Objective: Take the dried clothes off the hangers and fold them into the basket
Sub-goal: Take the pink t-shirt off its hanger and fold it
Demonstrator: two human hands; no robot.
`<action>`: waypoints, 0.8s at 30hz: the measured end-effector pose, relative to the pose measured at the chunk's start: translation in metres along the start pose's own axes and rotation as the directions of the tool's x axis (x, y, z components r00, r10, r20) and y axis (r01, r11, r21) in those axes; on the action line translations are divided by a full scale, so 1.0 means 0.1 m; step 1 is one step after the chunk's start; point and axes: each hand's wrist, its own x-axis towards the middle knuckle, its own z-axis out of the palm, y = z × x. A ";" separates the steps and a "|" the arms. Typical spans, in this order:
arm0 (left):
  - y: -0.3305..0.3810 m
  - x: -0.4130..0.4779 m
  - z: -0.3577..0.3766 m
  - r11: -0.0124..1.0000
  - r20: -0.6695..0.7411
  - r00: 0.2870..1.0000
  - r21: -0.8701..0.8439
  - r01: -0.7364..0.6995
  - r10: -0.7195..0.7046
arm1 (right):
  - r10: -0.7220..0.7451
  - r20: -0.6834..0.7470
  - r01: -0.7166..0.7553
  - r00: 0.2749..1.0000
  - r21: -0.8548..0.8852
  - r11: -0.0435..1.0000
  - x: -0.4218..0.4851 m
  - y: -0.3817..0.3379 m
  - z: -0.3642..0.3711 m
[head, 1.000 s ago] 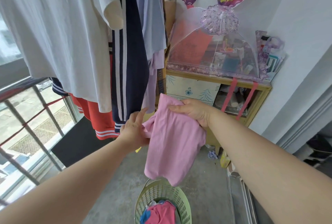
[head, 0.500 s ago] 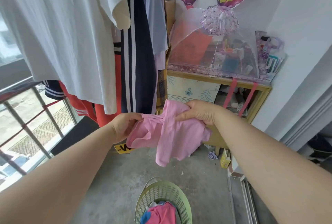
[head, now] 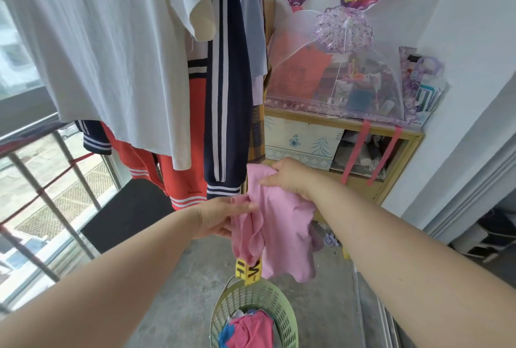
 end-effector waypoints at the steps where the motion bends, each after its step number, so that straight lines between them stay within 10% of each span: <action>1: -0.01 0.02 0.06 0.999 -0.045 0.999 0.044 -0.001 0.003 | -0.014 0.007 0.014 1.000 -0.010 1.000 -0.01 -0.03 0.04; 6: -0.20 0.25 0.27 0.986 -0.308 0.942 -0.143 0.090 -0.131 | -0.078 0.030 0.080 0.996 -0.073 0.994 -0.06 -0.06 0.25; 12: -0.30 0.21 0.25 0.751 -0.039 0.997 -0.660 0.029 -0.073 | 0.001 0.112 -0.002 0.994 0.010 1.000 -0.08 0.19 0.56; 19: -0.51 0.37 0.38 0.717 -0.309 0.918 -0.696 -0.041 -0.248 | 0.084 0.357 -0.148 0.930 0.156 0.977 -0.02 0.52 0.94; 24: -0.99 0.66 0.25 0.807 -0.423 0.804 -0.579 0.116 -0.419 | 0.324 0.157 -0.354 0.933 0.248 0.902 0.09 0.96 1.07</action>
